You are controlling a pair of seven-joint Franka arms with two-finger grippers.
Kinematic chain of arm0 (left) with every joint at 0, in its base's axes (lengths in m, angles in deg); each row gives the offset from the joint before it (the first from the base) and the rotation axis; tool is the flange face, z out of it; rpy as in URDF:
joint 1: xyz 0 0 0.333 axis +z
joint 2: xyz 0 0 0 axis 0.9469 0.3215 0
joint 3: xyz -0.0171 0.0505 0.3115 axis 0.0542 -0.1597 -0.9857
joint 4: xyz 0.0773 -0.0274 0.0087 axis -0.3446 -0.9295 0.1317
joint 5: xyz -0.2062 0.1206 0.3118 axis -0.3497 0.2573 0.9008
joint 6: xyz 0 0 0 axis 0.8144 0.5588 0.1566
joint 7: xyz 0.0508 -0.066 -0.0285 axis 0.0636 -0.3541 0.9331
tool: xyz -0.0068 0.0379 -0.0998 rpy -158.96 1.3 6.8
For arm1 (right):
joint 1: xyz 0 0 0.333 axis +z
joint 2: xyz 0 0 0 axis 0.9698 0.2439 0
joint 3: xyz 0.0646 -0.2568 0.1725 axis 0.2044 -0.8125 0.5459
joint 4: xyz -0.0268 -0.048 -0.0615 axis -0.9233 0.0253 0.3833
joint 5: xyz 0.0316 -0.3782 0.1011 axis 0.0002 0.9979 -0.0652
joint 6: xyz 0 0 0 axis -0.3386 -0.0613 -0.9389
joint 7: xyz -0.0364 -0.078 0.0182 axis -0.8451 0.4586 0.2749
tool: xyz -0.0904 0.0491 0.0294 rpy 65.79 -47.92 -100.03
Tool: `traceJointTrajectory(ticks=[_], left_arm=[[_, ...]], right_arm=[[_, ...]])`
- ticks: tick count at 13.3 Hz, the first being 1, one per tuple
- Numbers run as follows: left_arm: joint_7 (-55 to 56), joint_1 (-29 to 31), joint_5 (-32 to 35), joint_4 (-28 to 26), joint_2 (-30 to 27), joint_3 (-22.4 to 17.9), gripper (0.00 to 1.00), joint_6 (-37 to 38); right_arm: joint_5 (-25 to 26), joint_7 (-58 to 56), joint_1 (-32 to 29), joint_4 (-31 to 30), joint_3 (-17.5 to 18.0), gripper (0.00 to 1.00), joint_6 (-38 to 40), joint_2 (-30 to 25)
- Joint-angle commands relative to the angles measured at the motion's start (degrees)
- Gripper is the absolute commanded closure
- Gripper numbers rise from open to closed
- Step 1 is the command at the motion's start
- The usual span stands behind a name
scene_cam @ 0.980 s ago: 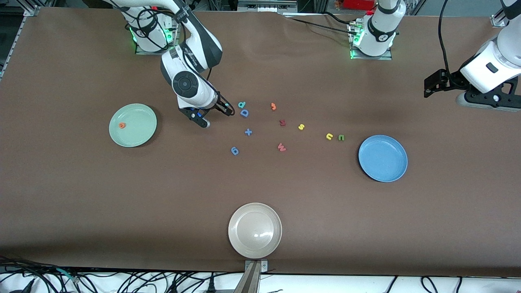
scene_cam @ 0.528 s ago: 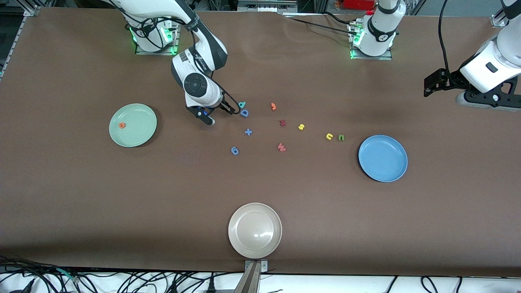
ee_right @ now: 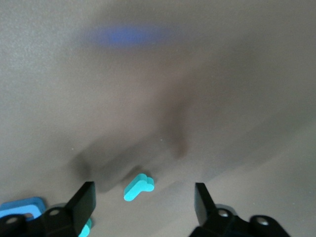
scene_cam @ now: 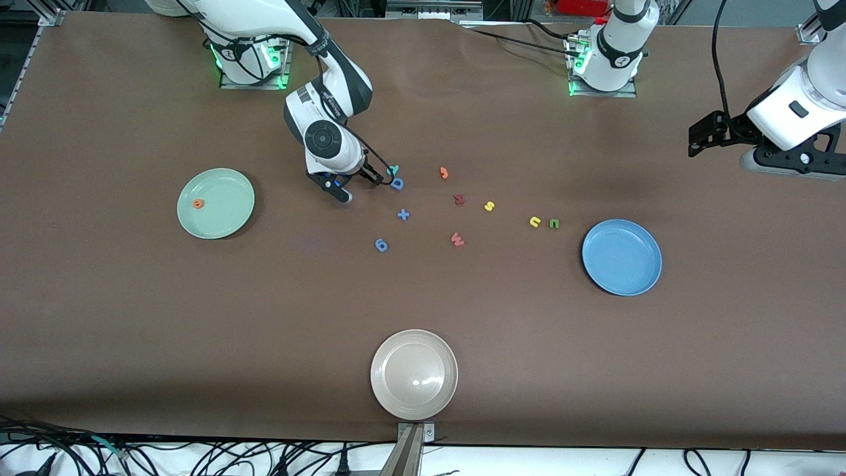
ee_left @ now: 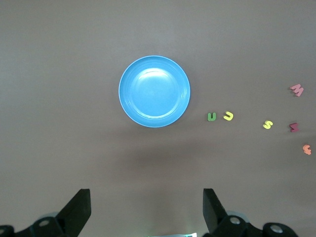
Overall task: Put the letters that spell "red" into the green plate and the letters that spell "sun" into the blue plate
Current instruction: 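Move the right gripper toward the cyan letter r, then lower the right gripper to the r while the left gripper reaches the green u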
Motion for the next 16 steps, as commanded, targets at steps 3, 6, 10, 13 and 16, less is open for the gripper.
traceJointTrajectory(ticks=[3,6,10,13,16], left_arm=[[0.49,0.00,0.62,0.39,-0.61,0.34,0.00,0.99],[0.58,0.00,0.44,0.31,-0.17,0.34,0.00,0.90],[0.06,-0.70,-2.10,0.22,3.43,0.34,0.00,0.99],[-0.03,-2.10,-5.87,-0.65,6.41,0.52,0.00,0.99],[0.49,-3.33,-6.50,-1.10,10.63,2.45,0.00,-1.98]], right_arm=[[-0.87,0.73,0.62,-0.52,-0.10,0.27,-1.42,0.30],[-0.87,1.17,0.62,-0.52,-0.10,0.38,-1.42,0.30],[-0.87,1.26,0.97,-0.43,-0.01,0.39,-1.42,0.30],[-0.87,1.96,1.23,-0.43,-0.01,0.46,-1.51,0.30],[-0.87,3.71,2.72,-0.69,-0.09,0.46,-3.94,1.00]])
